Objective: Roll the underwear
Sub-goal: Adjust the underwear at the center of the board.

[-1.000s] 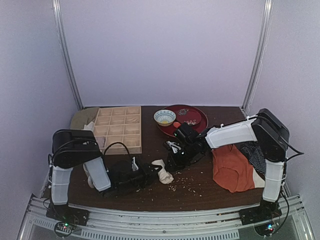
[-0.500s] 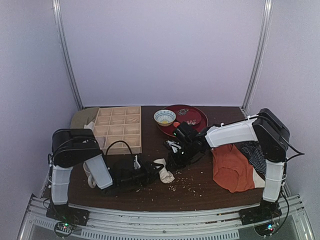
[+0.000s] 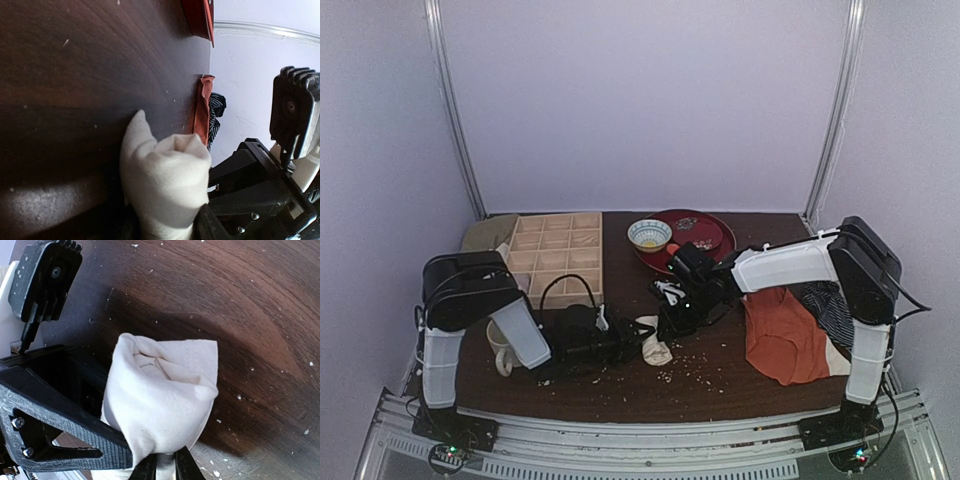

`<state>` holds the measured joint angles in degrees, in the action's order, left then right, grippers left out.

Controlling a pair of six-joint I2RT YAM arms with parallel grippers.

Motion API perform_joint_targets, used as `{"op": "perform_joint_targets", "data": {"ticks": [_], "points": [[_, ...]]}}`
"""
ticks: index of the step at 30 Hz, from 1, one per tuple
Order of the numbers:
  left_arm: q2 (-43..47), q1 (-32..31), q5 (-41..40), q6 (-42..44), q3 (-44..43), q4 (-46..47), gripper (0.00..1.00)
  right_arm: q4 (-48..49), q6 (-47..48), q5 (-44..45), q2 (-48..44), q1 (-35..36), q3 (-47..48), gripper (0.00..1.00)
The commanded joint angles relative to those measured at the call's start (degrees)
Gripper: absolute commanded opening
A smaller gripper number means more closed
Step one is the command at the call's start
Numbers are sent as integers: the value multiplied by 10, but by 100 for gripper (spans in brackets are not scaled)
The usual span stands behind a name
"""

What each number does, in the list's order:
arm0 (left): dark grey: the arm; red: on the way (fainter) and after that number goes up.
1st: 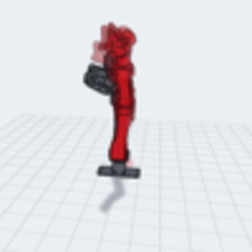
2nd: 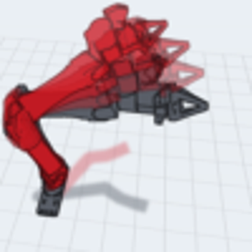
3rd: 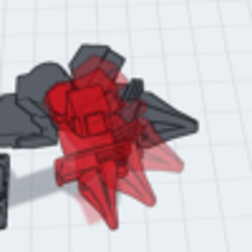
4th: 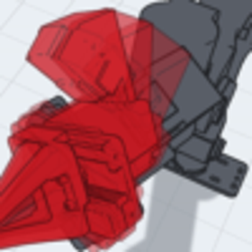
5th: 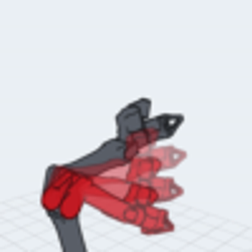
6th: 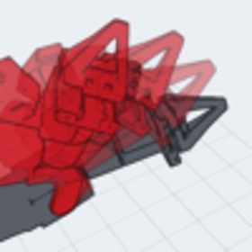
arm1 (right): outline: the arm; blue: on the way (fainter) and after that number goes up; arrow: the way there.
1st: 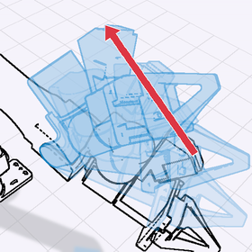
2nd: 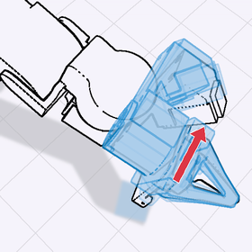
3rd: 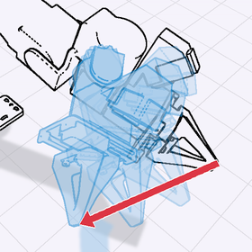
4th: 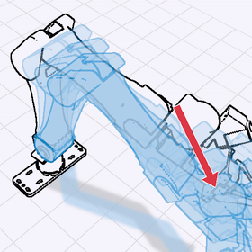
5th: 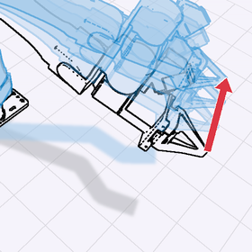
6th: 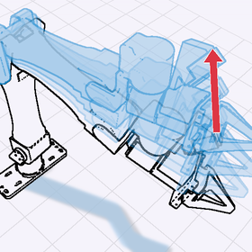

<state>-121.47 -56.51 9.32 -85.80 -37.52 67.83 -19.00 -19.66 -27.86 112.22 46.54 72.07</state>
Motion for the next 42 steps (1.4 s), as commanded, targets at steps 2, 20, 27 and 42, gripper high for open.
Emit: {"op": "perform_joint_targets", "data": {"ticks": [2, 20, 27, 42], "points": [[-25, -23, 84, 22, -42, -132, 36, 33, 19, -69, 27, 47, 7, 12], [5, -1, 103, 24, -10, -125, 0, 72, -18, -46, -40, 32, -56, 22], [44, 11, 112, 38, 1, -151, 0, 95, -38, -31, -128, -4, -118, 28], [171, 50, 147, 122, -59, -343, 0, 82, -52, 6, -268, -78, -188, 41]]}}
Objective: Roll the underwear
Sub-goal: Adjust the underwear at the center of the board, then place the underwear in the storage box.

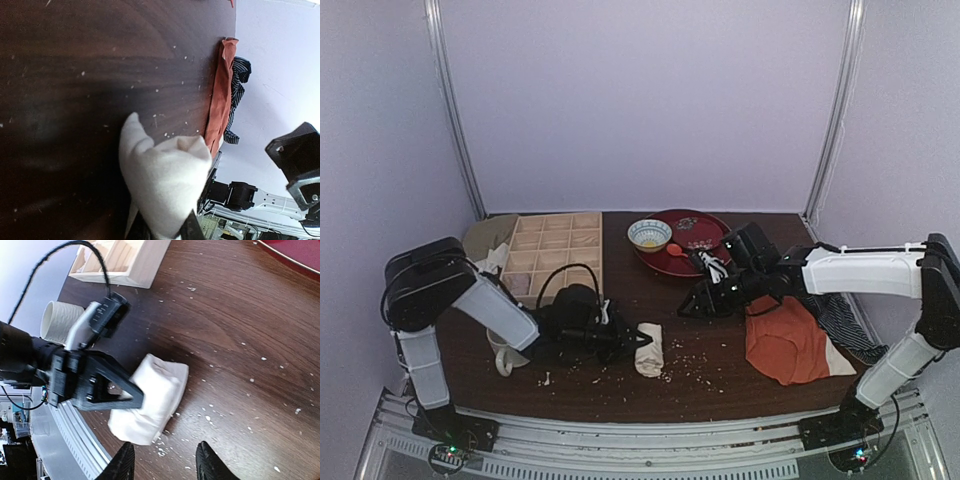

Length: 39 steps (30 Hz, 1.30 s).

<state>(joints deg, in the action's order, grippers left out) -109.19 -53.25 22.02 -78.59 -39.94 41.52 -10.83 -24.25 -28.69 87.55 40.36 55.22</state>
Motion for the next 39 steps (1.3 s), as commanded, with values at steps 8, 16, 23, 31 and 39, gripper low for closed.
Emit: {"op": "perform_joint_targets", "data": {"ticks": [8, 16, 23, 31, 39], "points": [[138, 72, 58, 147, -109, -276, 0, 33, -28, -3, -28, -43, -38, 52], [199, 164, 113, 246, -184, -441, 0, 53, -32, -21, -24, -62, -35, 96], [221, 269, 169, 313, -211, -511, 0, 54, -29, -24, -16, -67, -24, 100], [160, 349, 253, 411, -260, -570, 0, 38, -23, -26, -8, -68, -12, 100], [81, 353, 266, 394, -291, -527, 0, 40, -26, -33, 6, -69, -12, 100]]}}
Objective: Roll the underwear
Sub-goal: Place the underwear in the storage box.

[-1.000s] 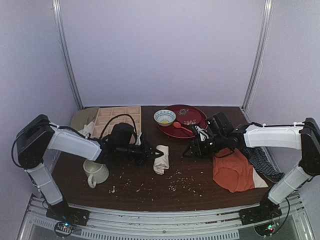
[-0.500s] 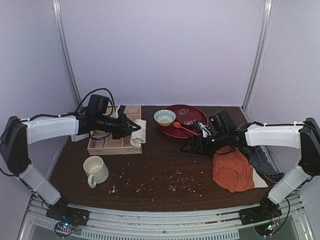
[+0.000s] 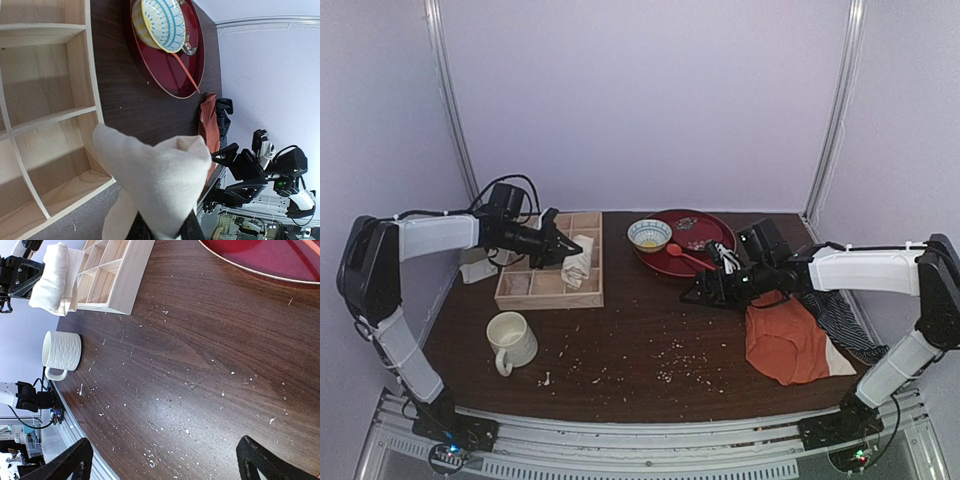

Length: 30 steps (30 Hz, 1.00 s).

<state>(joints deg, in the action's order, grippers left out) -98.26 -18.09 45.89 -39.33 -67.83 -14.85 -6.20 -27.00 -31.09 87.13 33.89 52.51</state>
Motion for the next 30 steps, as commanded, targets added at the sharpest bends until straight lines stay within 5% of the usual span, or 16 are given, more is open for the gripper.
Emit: {"op": "perform_joint_targets", "data": {"ticks": [1, 10, 30], "points": [[-38, 2, 26, -3, -10, 45, 0, -9, 2, -8, 10, -5, 14, 100], [-59, 17, 8, -13, -2, 62, 0, -12, 5, -9, 13, -7, 16, 100], [-80, 90, -24, 101, 0, -84, 0, -4, 0, -27, 41, -8, 27, 100]]}}
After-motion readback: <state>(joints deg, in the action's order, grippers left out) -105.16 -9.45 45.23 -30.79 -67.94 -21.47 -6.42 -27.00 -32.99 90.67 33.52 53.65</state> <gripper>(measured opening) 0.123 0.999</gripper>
